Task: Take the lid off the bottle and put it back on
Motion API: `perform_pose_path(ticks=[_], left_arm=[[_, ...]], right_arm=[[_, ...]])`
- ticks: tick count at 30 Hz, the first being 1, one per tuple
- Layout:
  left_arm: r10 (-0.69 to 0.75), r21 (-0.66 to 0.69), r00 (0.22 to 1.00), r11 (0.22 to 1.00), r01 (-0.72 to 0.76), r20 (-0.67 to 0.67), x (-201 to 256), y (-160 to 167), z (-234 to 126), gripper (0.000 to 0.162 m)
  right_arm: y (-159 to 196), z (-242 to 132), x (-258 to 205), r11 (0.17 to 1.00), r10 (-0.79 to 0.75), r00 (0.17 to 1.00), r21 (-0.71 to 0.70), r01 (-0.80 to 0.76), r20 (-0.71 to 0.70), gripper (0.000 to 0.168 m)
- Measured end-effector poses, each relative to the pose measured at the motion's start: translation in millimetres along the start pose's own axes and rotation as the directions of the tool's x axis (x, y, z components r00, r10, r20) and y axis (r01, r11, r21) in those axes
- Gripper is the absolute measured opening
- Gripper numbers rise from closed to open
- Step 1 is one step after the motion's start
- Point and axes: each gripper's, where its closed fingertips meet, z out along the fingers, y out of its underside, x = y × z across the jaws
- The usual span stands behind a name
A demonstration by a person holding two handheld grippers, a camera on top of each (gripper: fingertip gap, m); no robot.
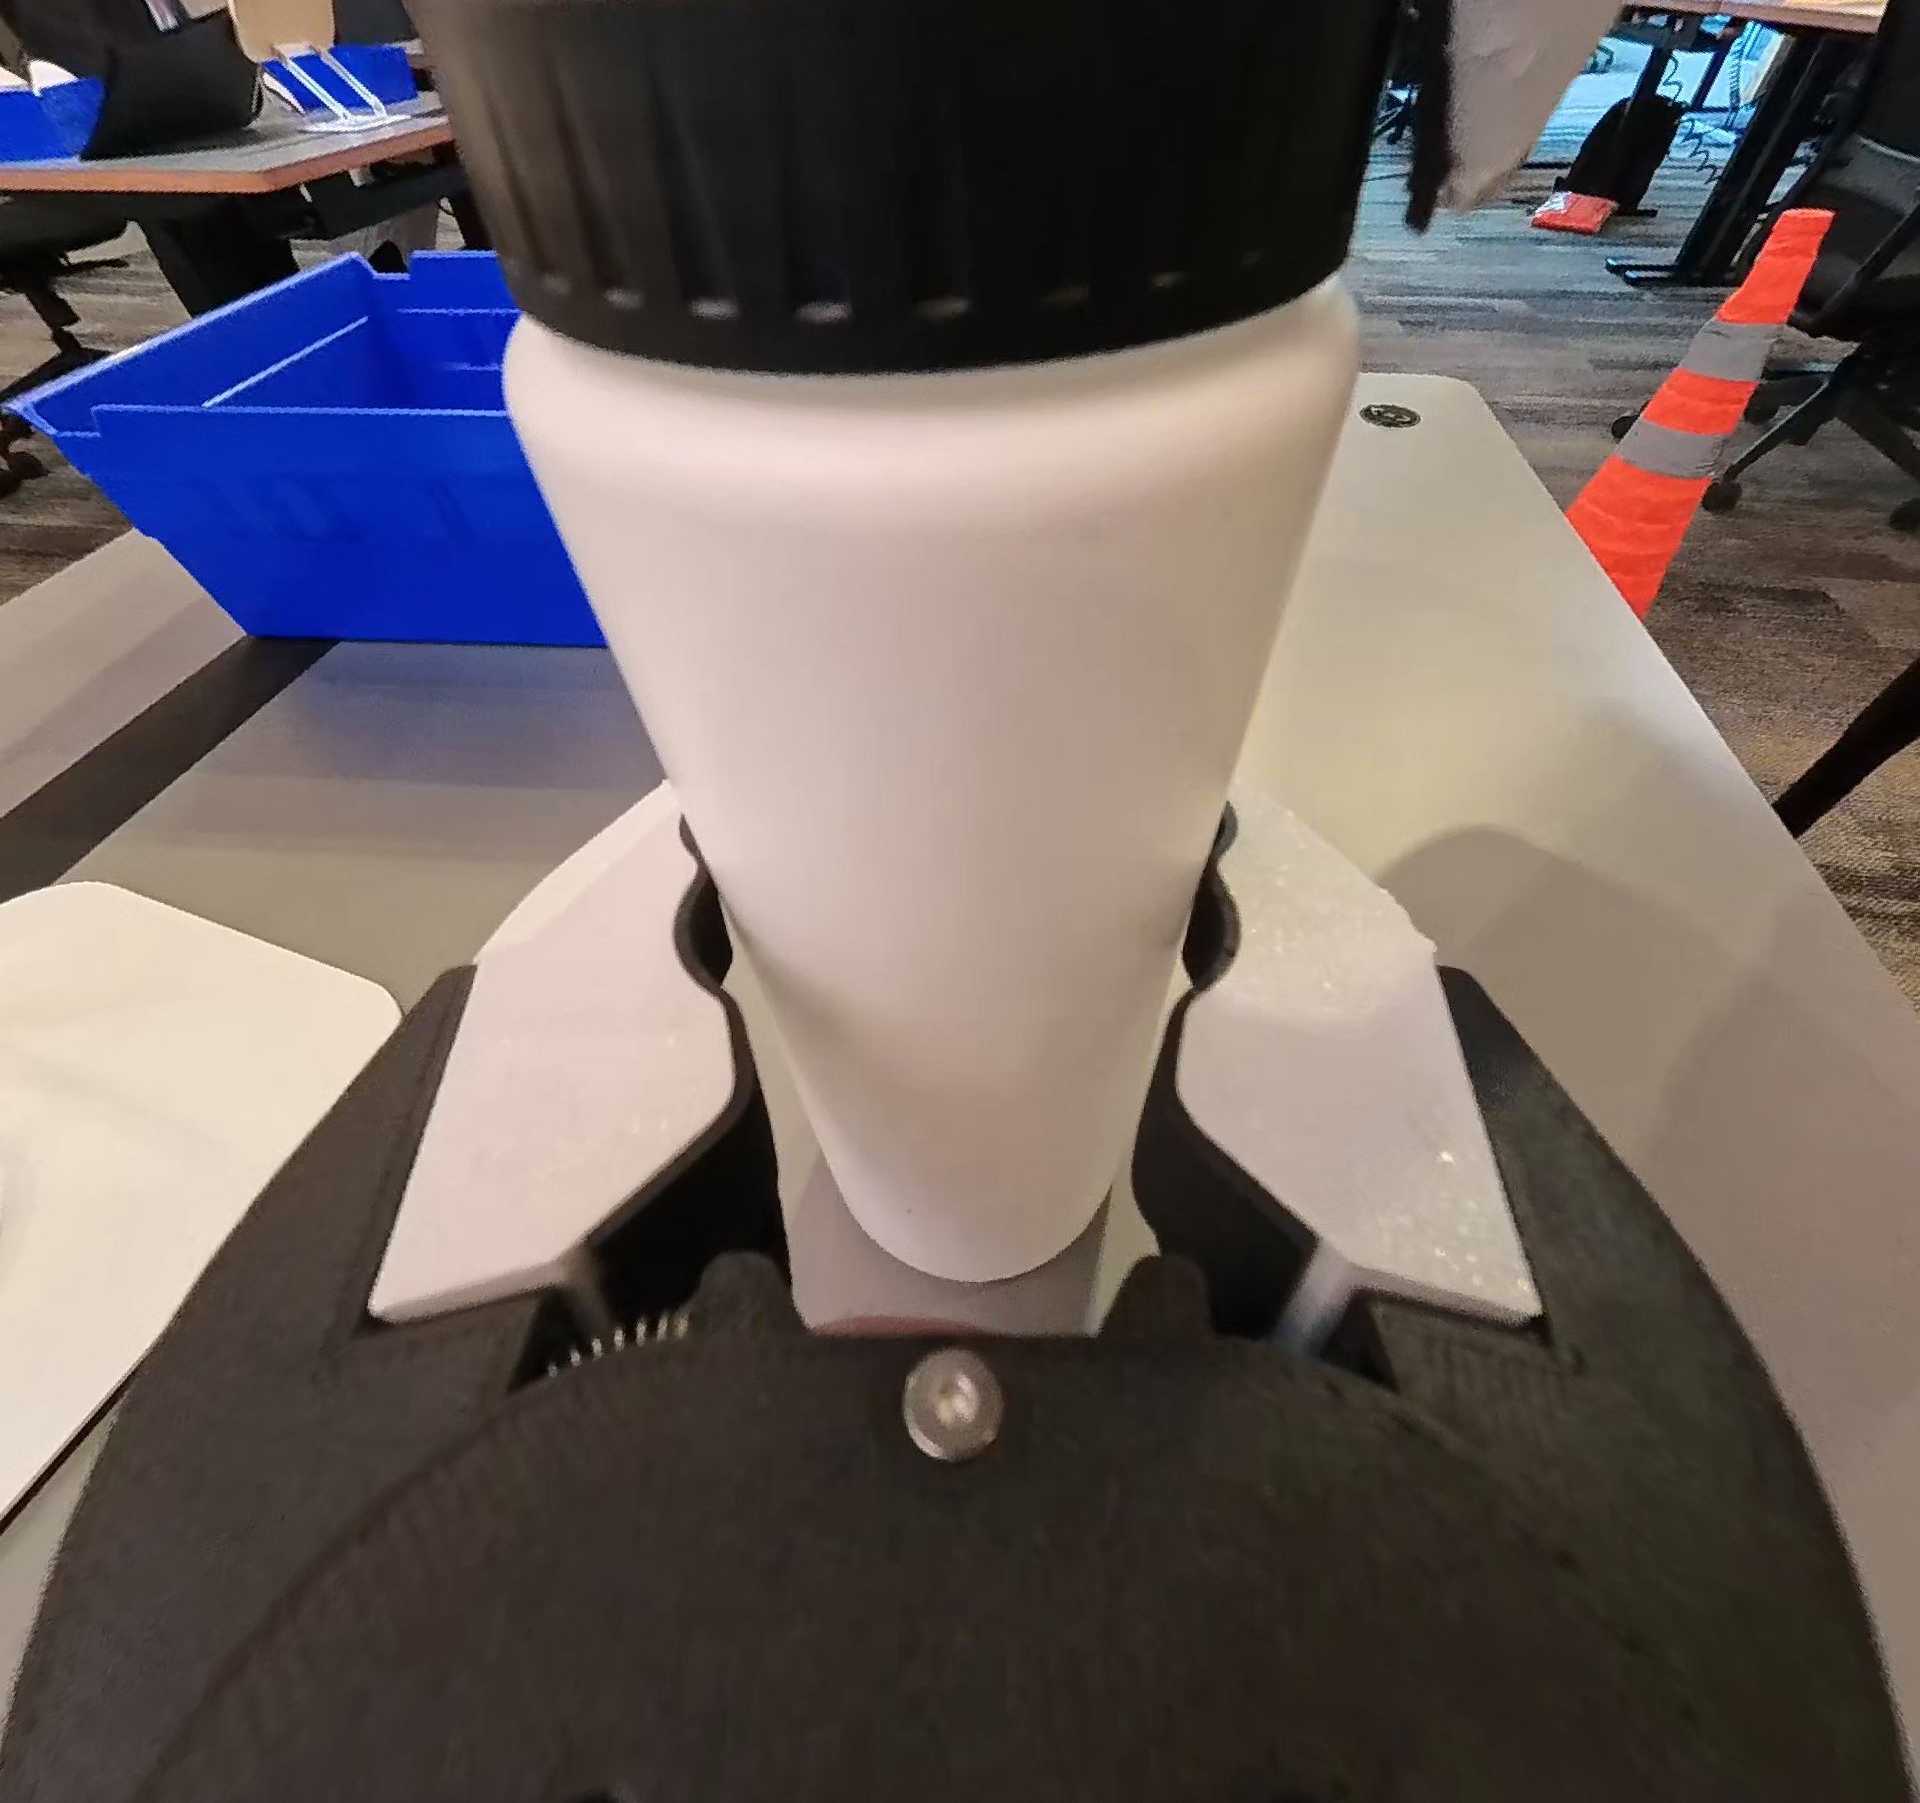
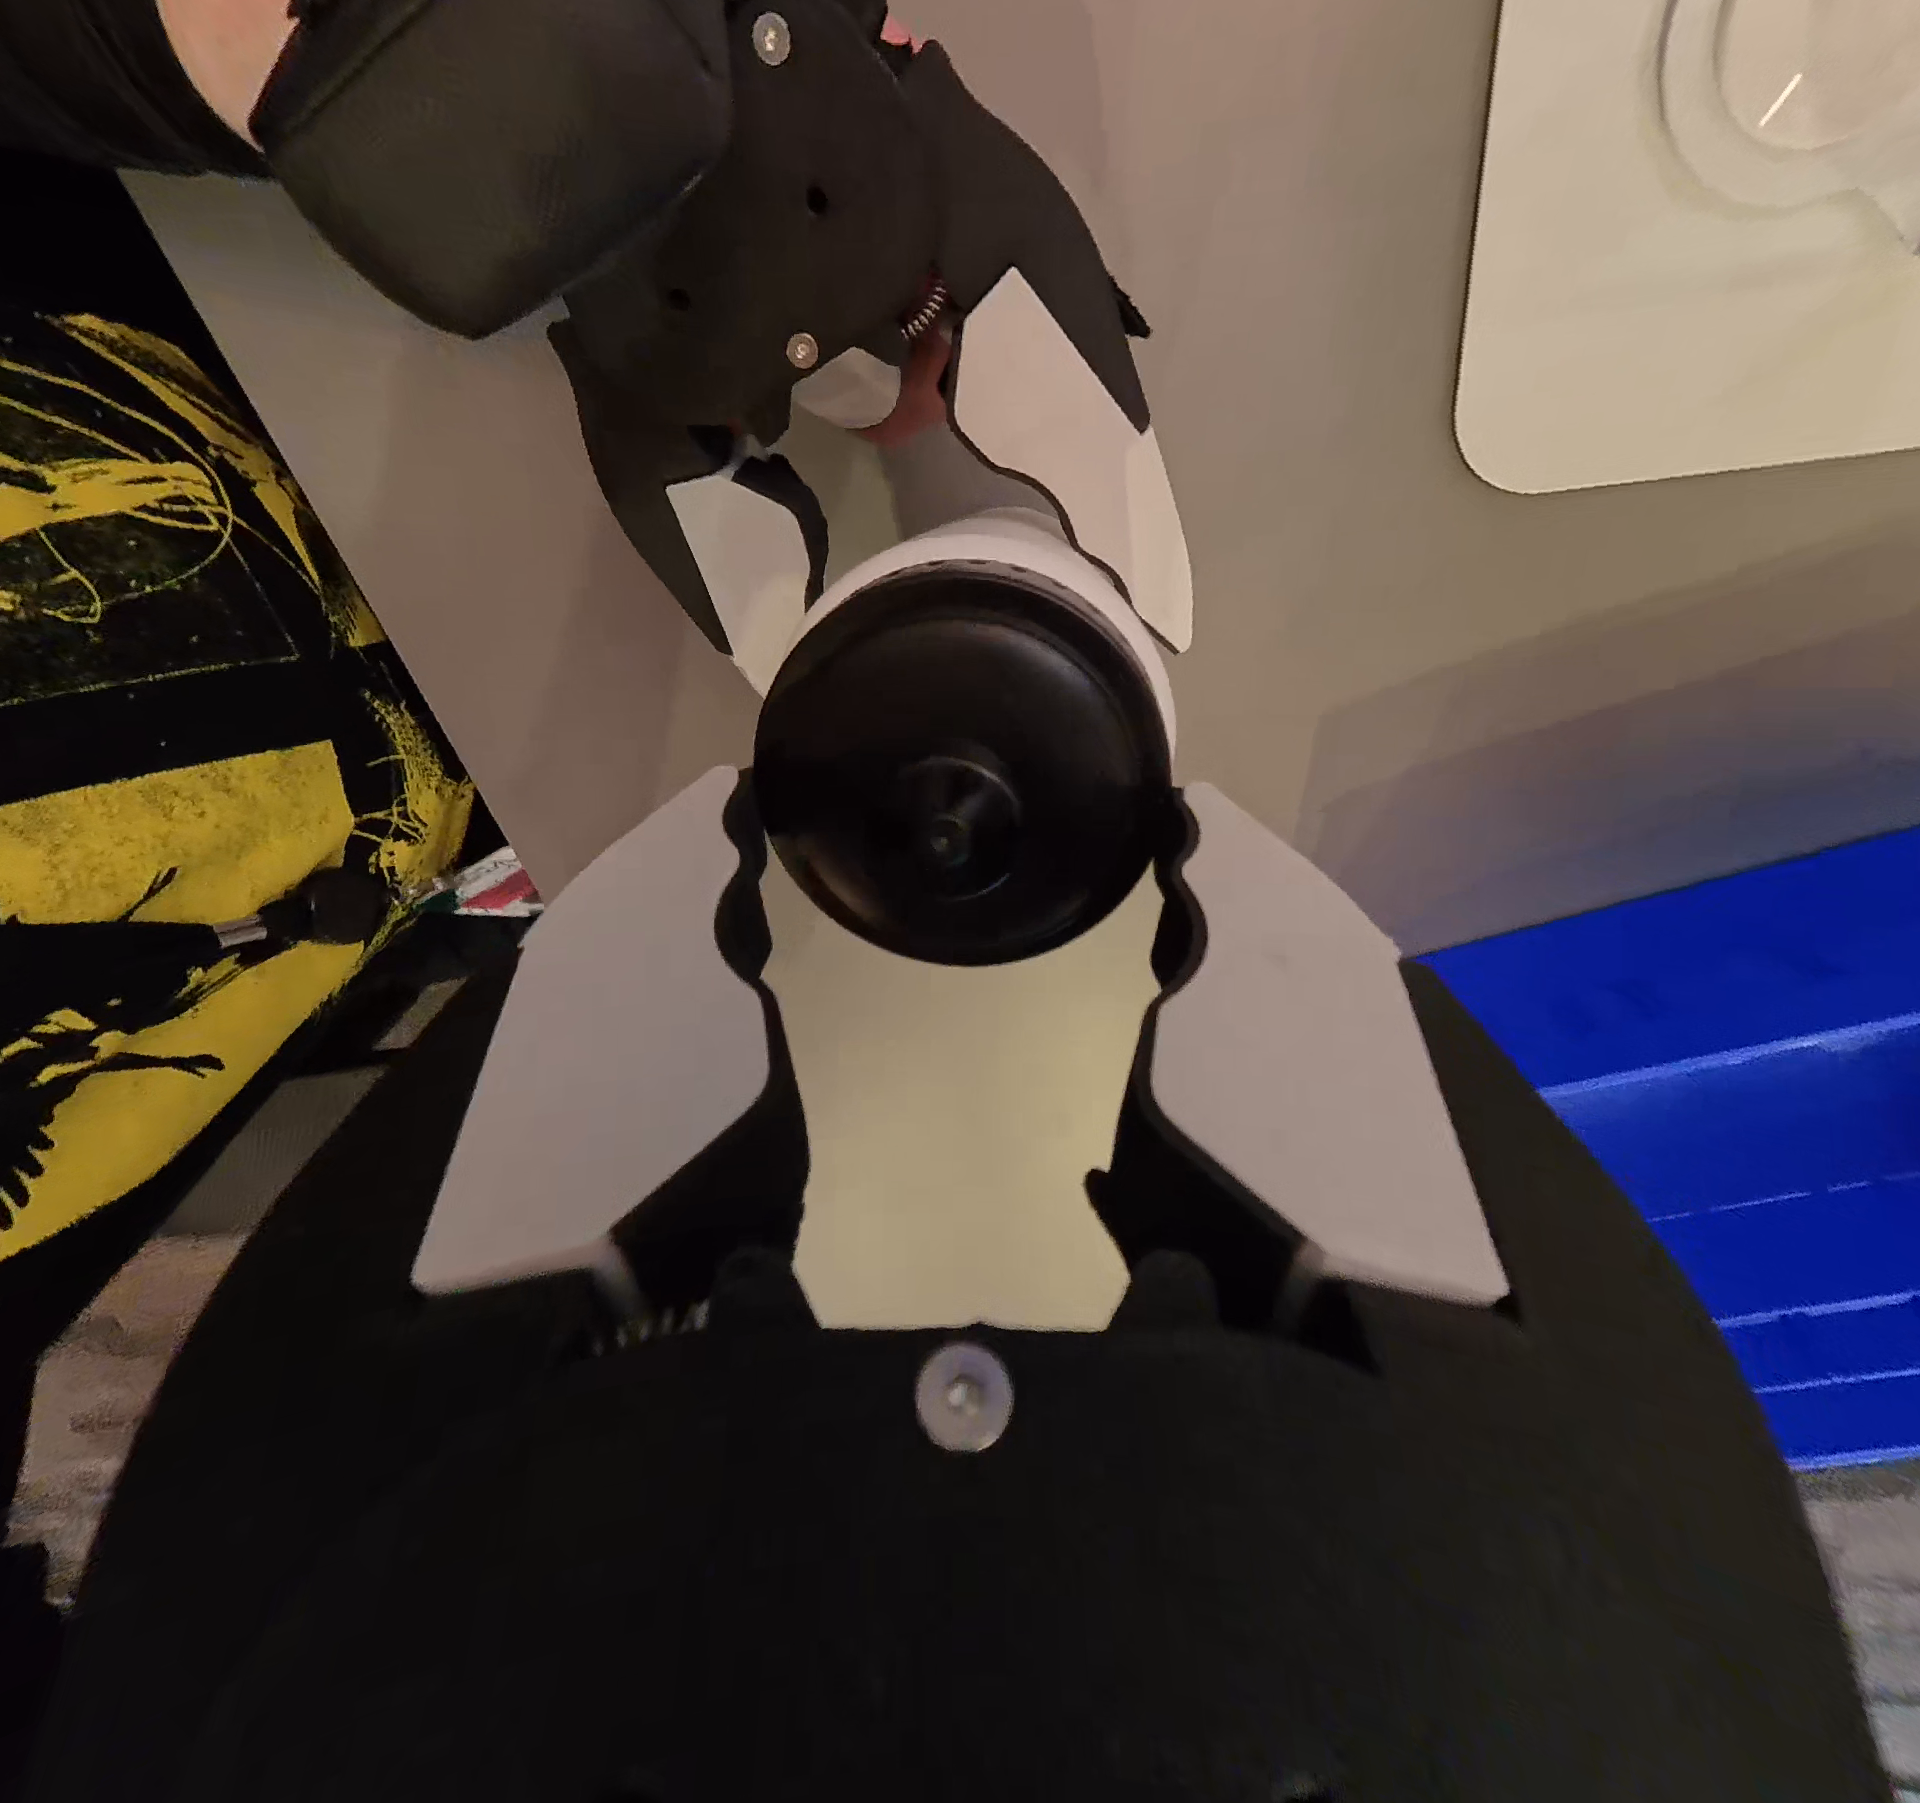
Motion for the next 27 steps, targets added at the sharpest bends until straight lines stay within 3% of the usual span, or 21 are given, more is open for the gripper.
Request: perform_pose_path(ticks=[6, 17, 20, 24, 27], left_arm=[[0.006, -0.002, 1.000, 1.000, -0.006, 0.001, 0, 0, 0, 0.087], [0.008, -0.005, 1.000, 1.000, -0.008, 0.001, -2, 0, 0, 0.086], [0.014, -0.009, 1.000, 1.000, -0.014, -0.001, -1, 0, 2, 0.086], [0.014, -0.009, 1.000, 1.000, -0.014, -0.001, -1, 0, 2, 0.086], [0.013, -0.007, 1.000, 1.000, -0.013, -0.002, -2, 0, 1, 0.086]], right_arm=[[1, 0, -1, 1.000, 0.017, 1.000, 0.003, -0.017, 0.003, 0.073], [1, 0, 2, 0.975, -0.217, 0.976, -0.041, 0.218, 0.035, 0.072], [5, 0, 3, 0.933, -0.345, 0.937, -0.089, 0.349, 0.051, 0.072], [6, -2, 7, 0.813, -0.542, 0.837, -0.208, 0.544, 0.073, 0.072], [6, -4, 10, 0.736, -0.618, 0.783, -0.299, 0.608, 0.071, 0.073]])
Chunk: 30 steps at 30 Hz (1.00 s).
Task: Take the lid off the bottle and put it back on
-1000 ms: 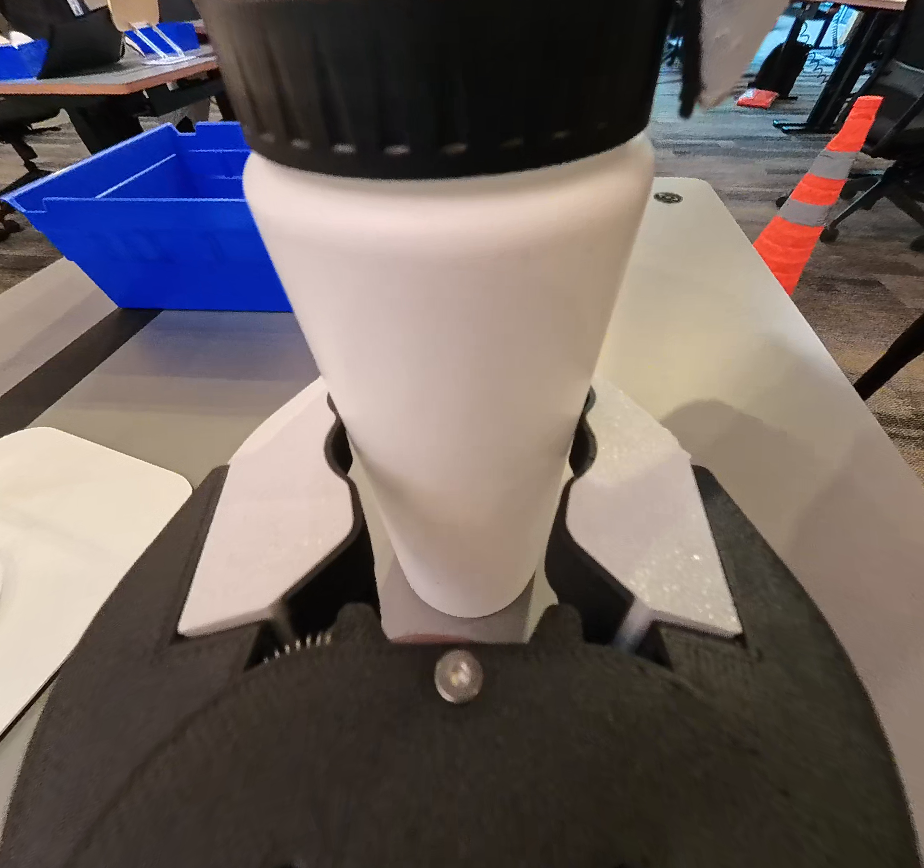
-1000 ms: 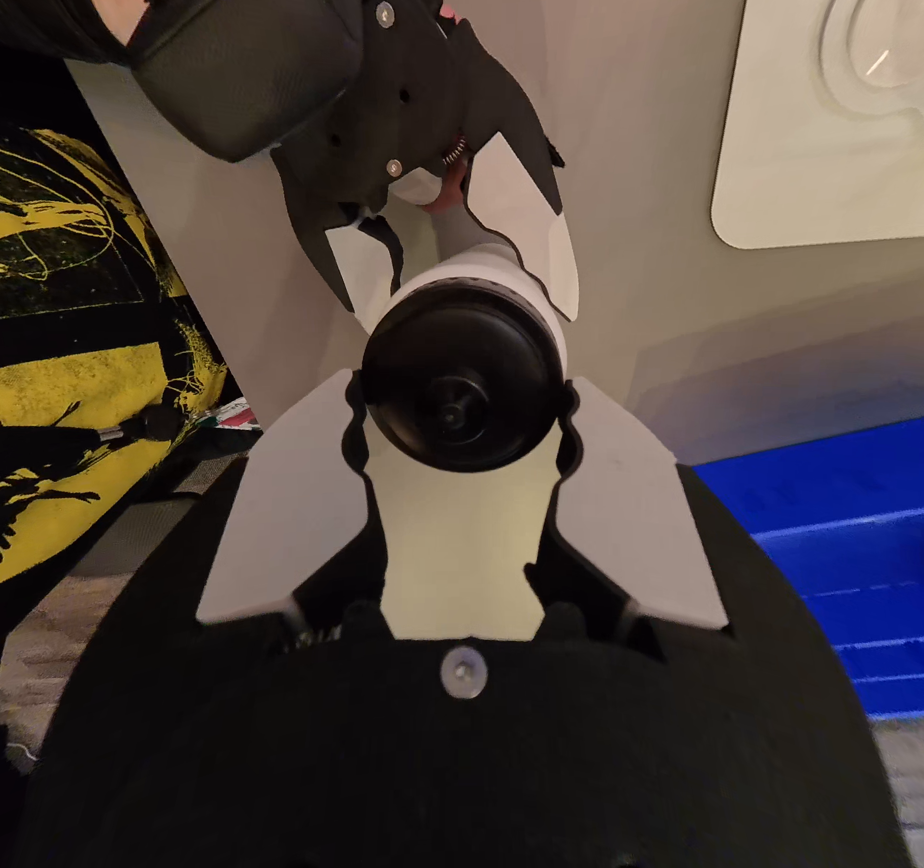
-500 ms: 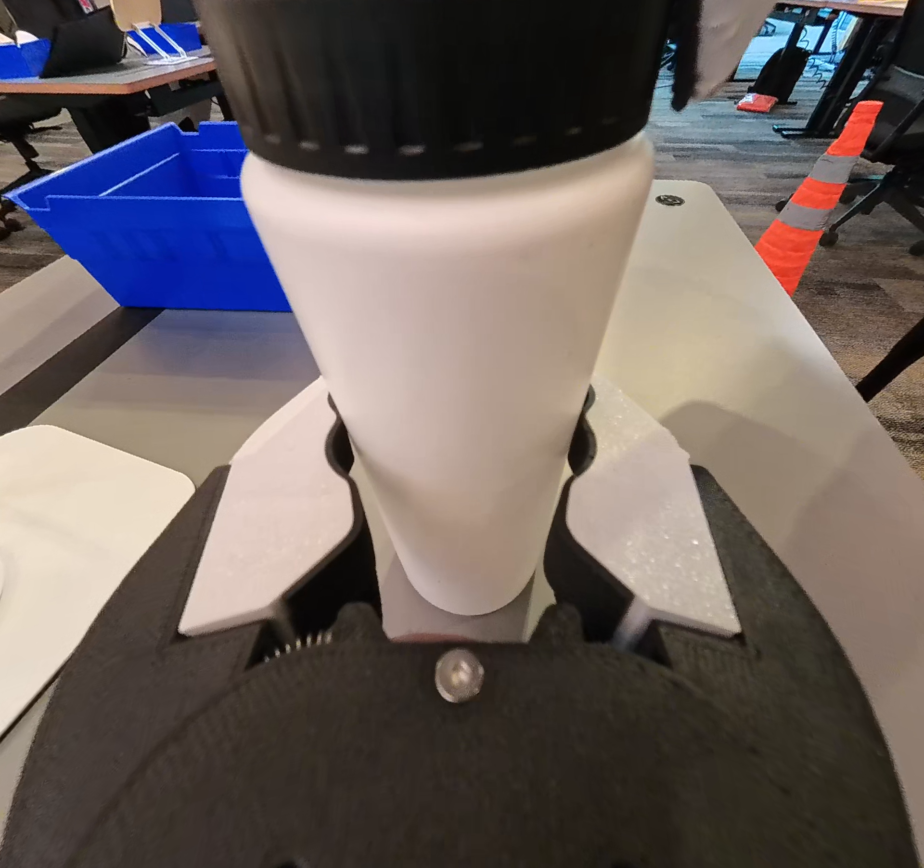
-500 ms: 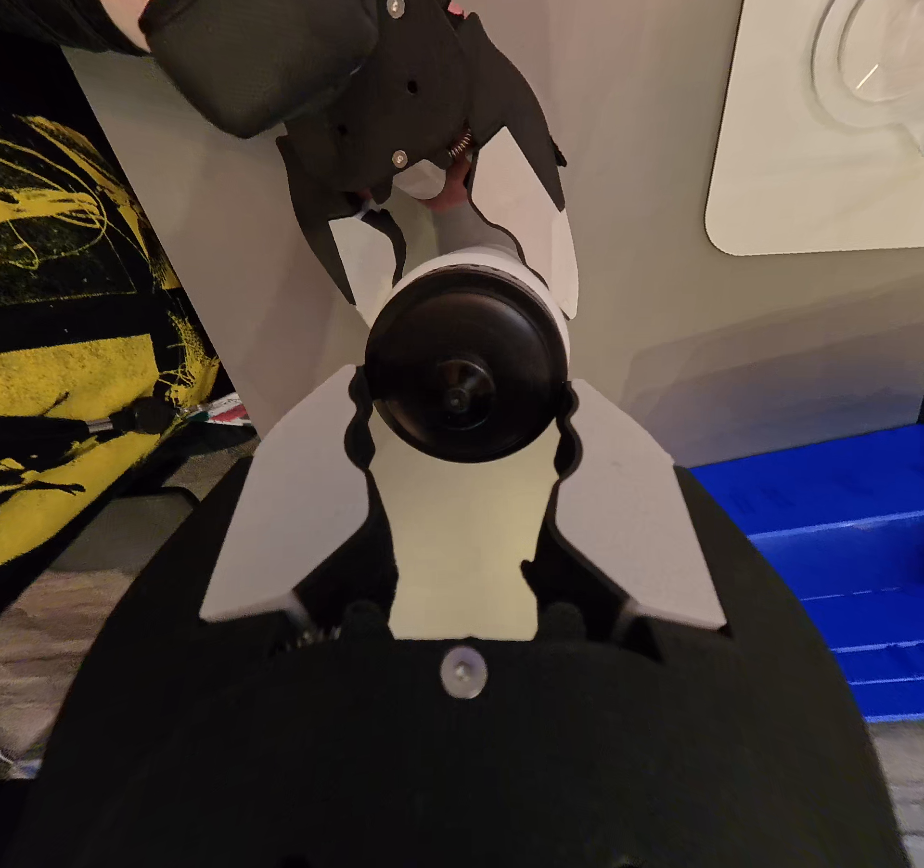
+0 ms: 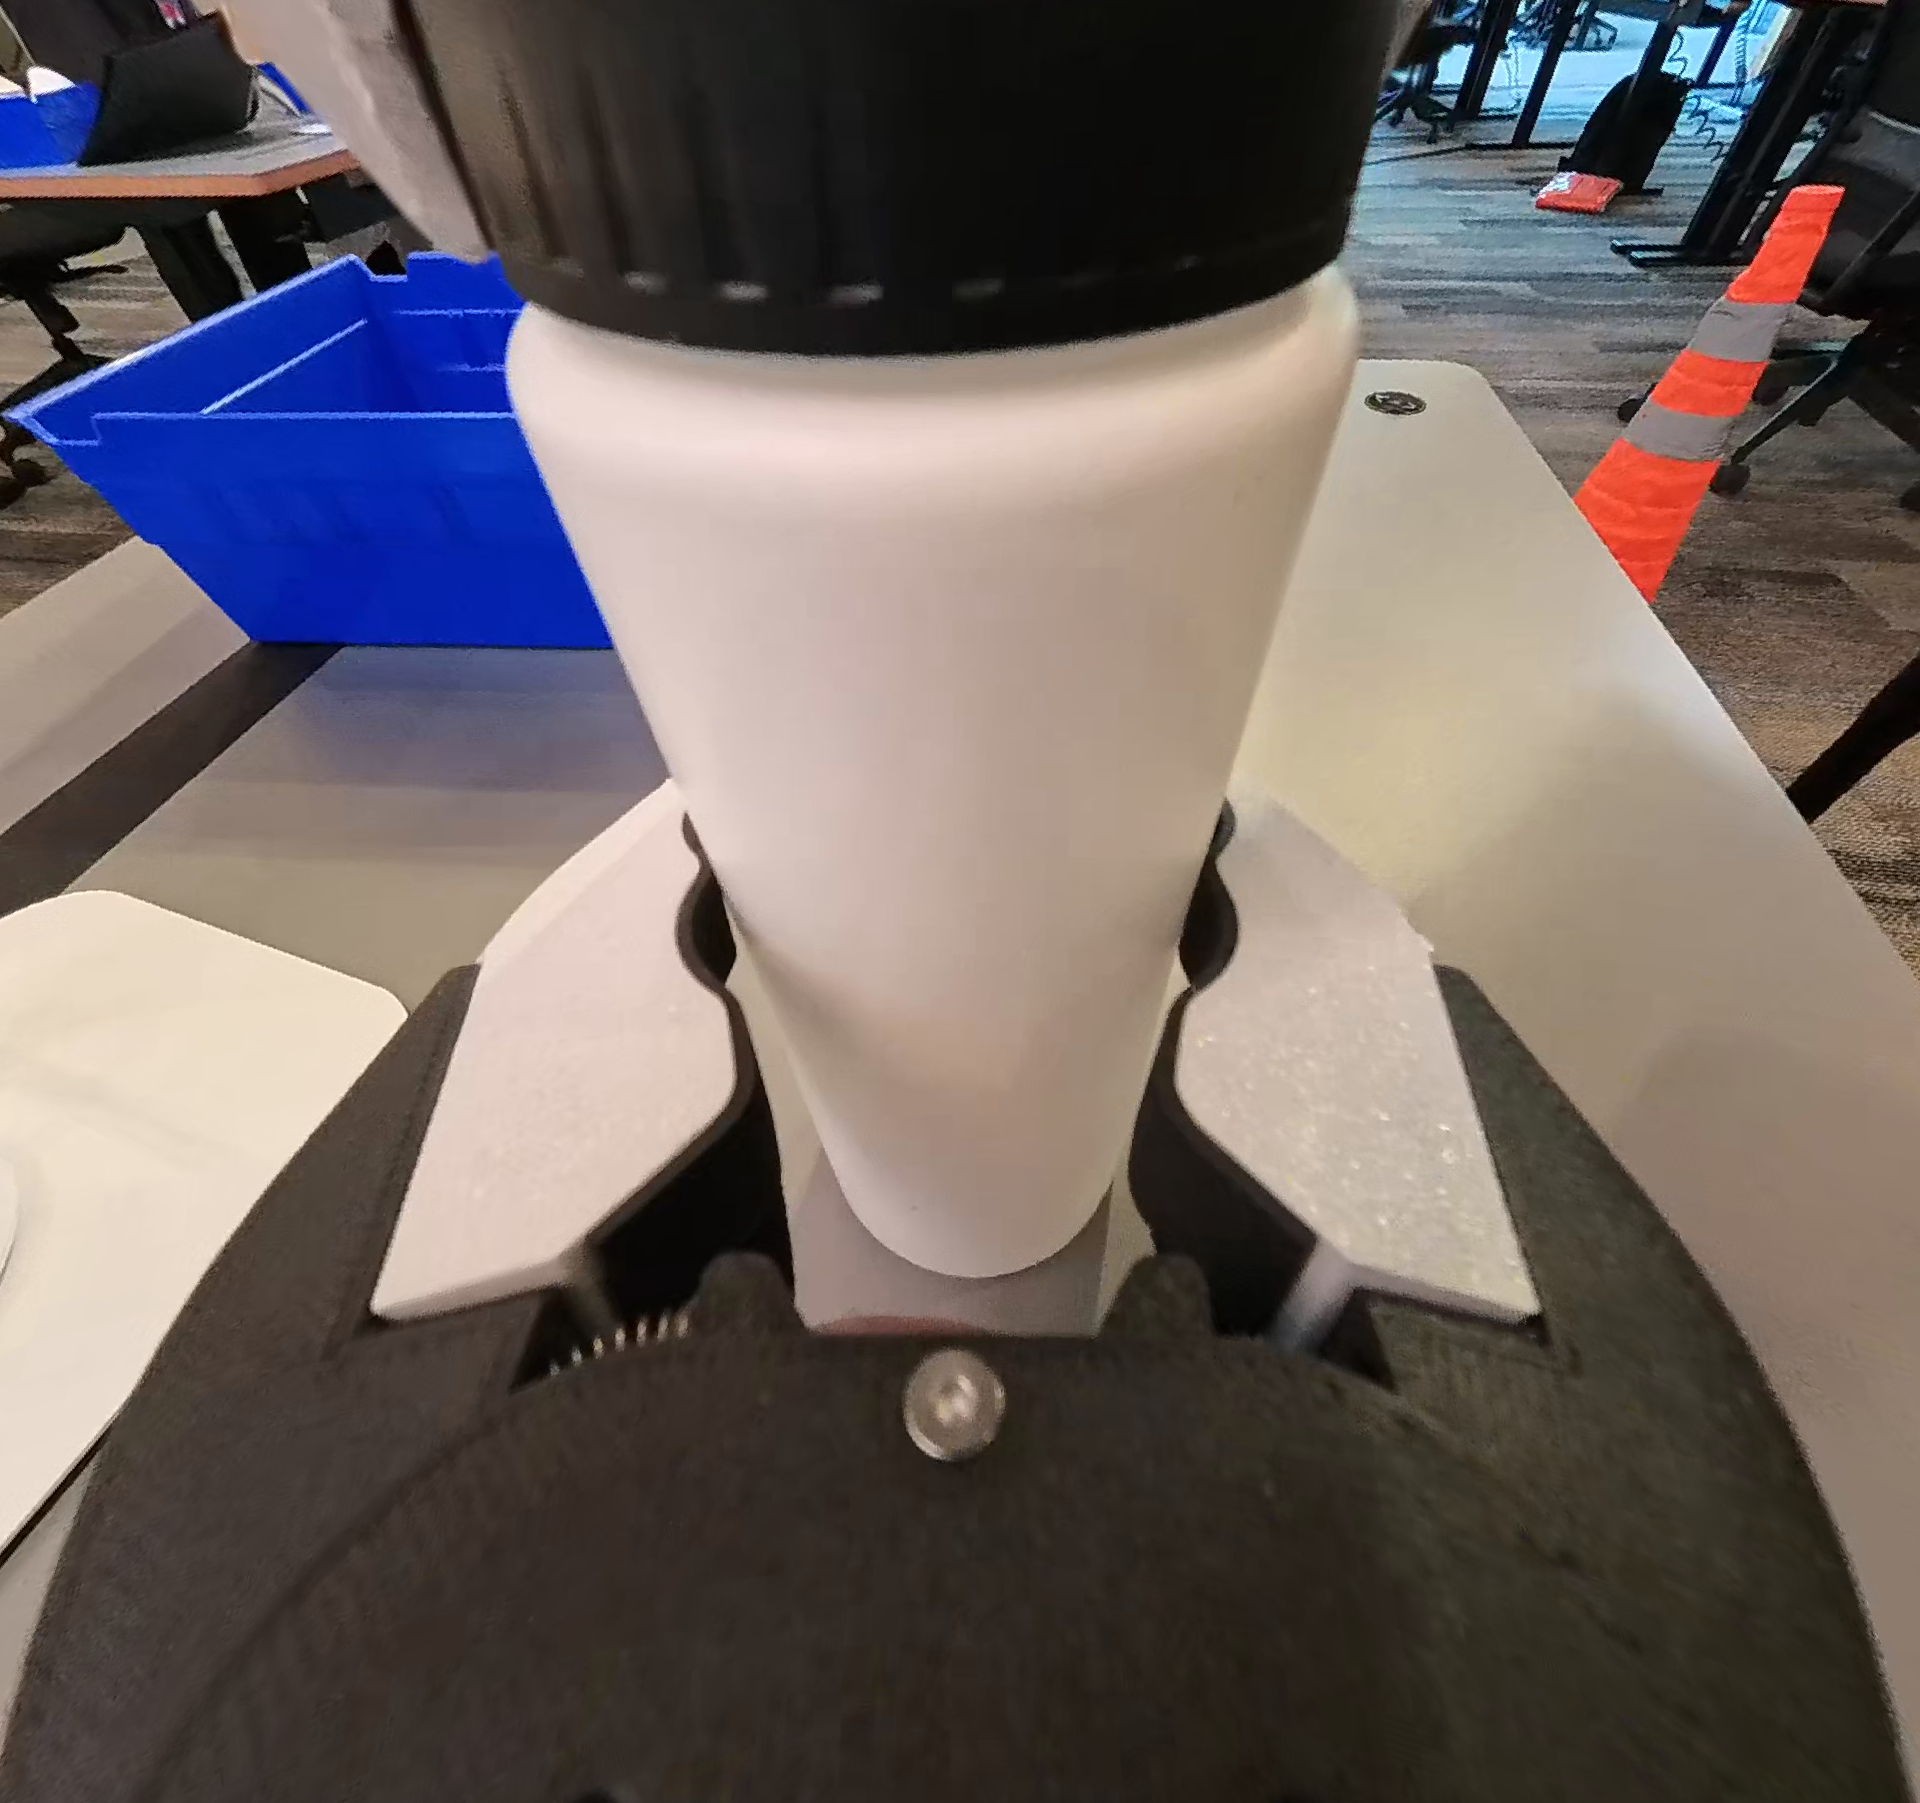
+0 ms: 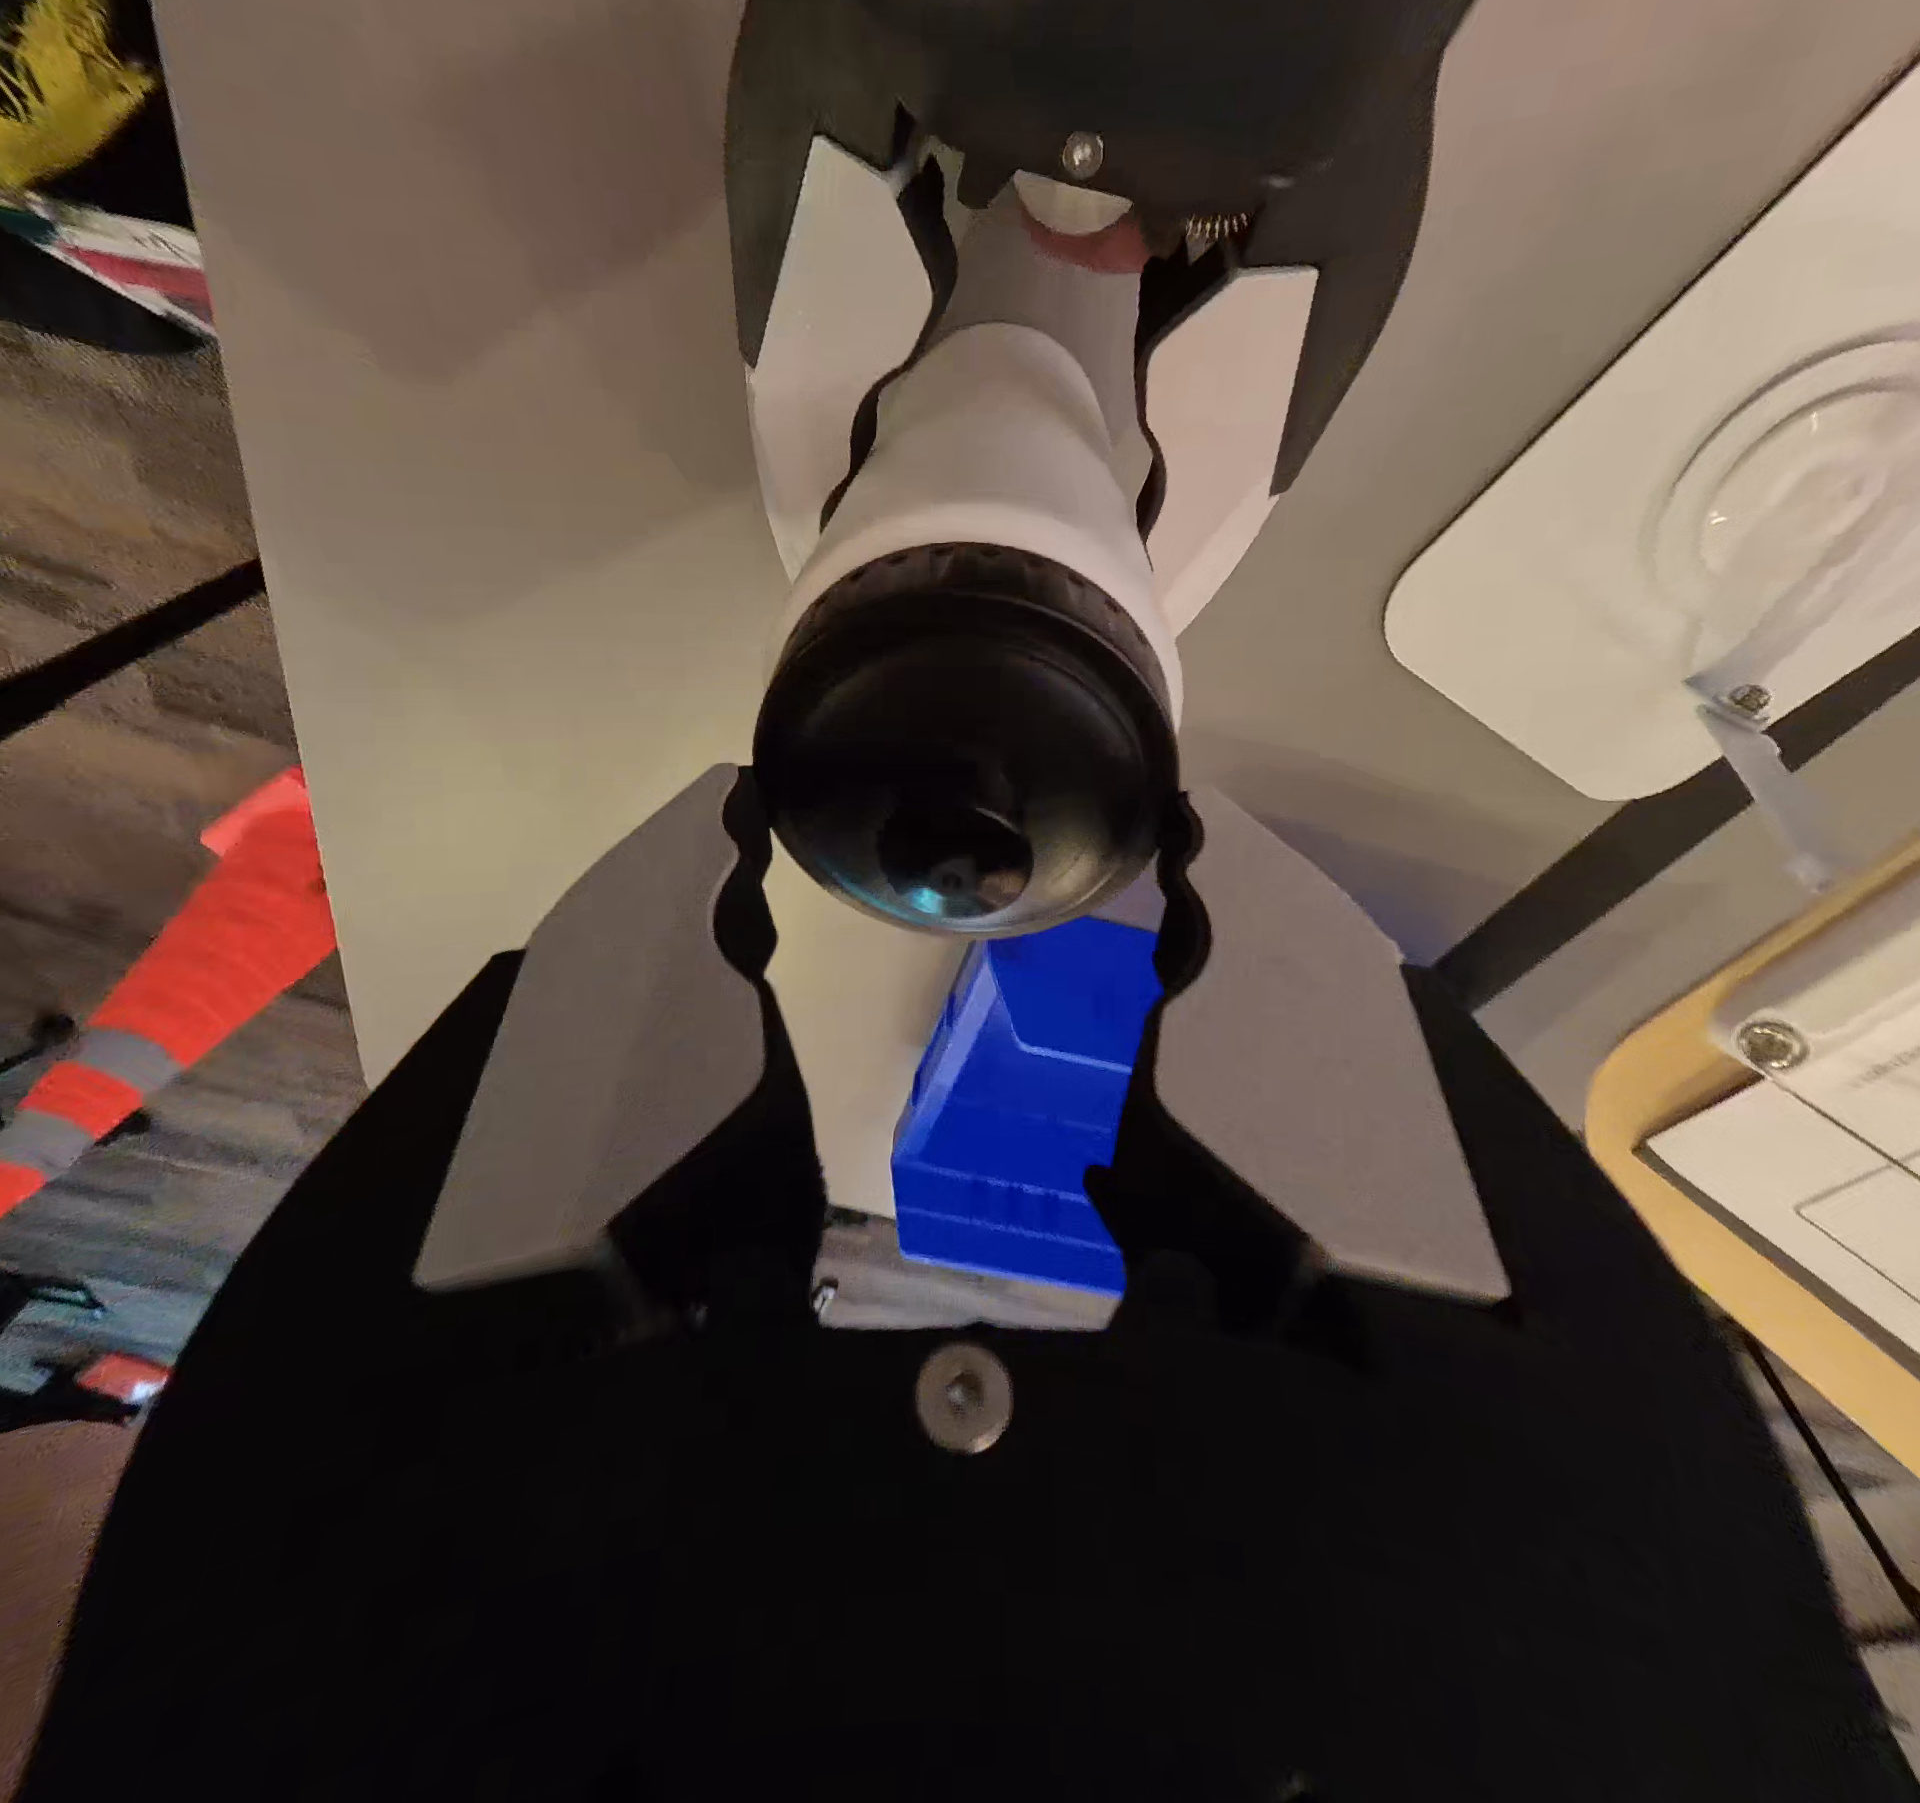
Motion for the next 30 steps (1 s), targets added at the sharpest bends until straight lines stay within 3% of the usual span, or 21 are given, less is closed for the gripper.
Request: perform_pose_path(ticks=[4, 8, 10, 13, 21, 26, 30], left_arm=[[-0.008, -0.001, 1.000, 1.000, 0.008, 0.008, -4, 1, -3, 0.086], [-0.010, 0.001, 1.000, 1.000, 0.010, 0.010, -4, 1, -3, 0.086], [-0.003, -0.003, 1.000, 1.000, 0.003, 0.010, -2, 0, -1, 0.086], [-0.006, -0.001, 1.000, 1.000, 0.006, 0.009, -2, 0, -1, 0.086], [-0.010, 0.003, 1.000, 1.000, 0.010, 0.014, -3, 0, -2, 0.086], [-0.013, 0.007, 1.000, 1.000, 0.013, 0.015, -4, 0, -2, 0.086], [-0.016, 0.009, 1.000, 1.000, 0.016, 0.016, -5, 0, -3, 0.086]], right_arm=[[-6, -6, 4, 0.983, 0.171, 0.984, 0.079, -0.167, -0.042, 0.071], [-11, -13, 2, 0.844, 0.485, 0.875, 0.256, -0.472, 0.014, 0.067], [-11, -13, 0, 0.784, 0.556, 0.830, 0.300, -0.543, 0.046, 0.067], [-12, -11, 0, 0.762, 0.588, 0.808, 0.305, -0.571, 0.042, 0.068], [-13, -10, 3, 0.864, 0.453, 0.891, 0.240, -0.442, 0.007, 0.068], [-9, -6, 4, 0.973, 0.187, 0.978, 0.151, -0.172, -0.088, 0.069], [-8, -6, 7, 0.996, -0.025, 0.995, 0.078, 0.033, -0.099, 0.070]])
